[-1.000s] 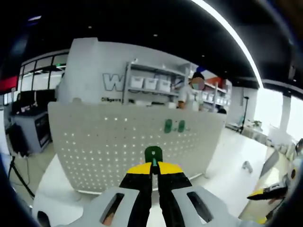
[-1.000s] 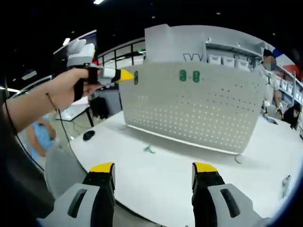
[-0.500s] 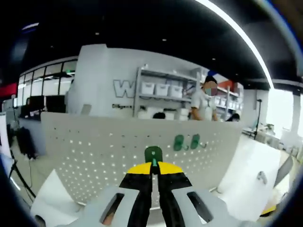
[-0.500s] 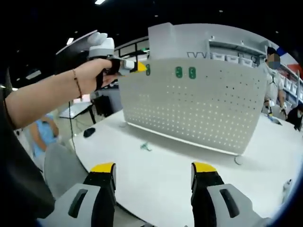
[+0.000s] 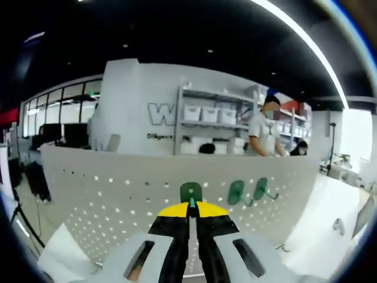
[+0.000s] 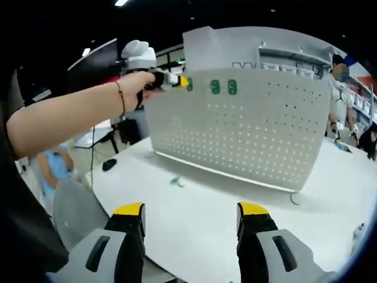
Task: Insert the hook assembly into the mounting plate slot until the hook locks in place.
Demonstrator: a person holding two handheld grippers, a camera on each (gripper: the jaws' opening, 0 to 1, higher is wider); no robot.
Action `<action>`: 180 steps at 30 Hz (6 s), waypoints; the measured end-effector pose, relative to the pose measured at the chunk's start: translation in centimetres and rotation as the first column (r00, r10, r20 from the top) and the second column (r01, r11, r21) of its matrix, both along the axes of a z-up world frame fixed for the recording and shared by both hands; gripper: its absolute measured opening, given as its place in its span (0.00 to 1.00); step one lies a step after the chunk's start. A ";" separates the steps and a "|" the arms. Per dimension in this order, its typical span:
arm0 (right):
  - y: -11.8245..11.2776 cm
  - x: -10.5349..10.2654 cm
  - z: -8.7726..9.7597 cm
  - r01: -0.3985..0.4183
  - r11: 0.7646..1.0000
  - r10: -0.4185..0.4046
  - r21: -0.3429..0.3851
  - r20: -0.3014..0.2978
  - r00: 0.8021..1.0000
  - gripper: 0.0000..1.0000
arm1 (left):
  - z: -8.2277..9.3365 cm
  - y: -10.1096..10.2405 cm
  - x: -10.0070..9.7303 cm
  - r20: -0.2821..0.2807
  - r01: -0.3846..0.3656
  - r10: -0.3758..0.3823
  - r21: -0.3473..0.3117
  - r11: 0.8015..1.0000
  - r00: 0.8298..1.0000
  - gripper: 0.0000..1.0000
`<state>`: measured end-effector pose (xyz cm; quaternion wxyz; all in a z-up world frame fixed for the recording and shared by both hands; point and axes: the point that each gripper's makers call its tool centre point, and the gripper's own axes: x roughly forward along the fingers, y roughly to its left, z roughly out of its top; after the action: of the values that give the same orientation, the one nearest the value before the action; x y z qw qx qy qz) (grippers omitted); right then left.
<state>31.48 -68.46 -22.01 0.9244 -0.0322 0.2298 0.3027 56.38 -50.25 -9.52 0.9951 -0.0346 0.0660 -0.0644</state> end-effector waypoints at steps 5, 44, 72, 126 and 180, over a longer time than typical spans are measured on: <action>-0.2 0.2 -0.1 0.000 1.000 0.000 0.001 -0.002 1.000 0.62 | -0.1 0.0 0.5 -0.003 -0.010 0.010 0.009 1.000 1.000 0.02; -0.9 0.1 -0.3 0.026 0.999 -0.025 0.037 -0.016 1.000 0.61 | -0.7 0.1 1.7 -0.018 -0.044 0.044 0.009 0.999 0.999 0.02; -1.3 0.0 -0.6 0.044 0.998 -0.043 0.036 -0.026 0.999 0.60 | -1.3 0.3 2.4 -0.053 -0.036 0.035 -0.006 0.999 0.998 0.10; 0.8 -1.4 -0.3 0.009 1.000 -0.009 0.021 0.009 1.000 0.61 | -6.4 -1.8 -9.7 -0.197 0.212 -0.199 0.048 0.976 0.960 1.00; 1.6 -1.8 -3.3 0.046 0.999 -0.046 0.000 -0.078 0.996 0.61 | -24.8 0.2 -14.3 -0.556 0.350 -0.306 -0.028 0.936 0.773 0.91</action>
<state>29.71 -66.81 -25.34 0.9215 -0.0145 0.2659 0.2827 42.06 -50.02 -34.29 0.9072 -0.0013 0.3575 -0.2216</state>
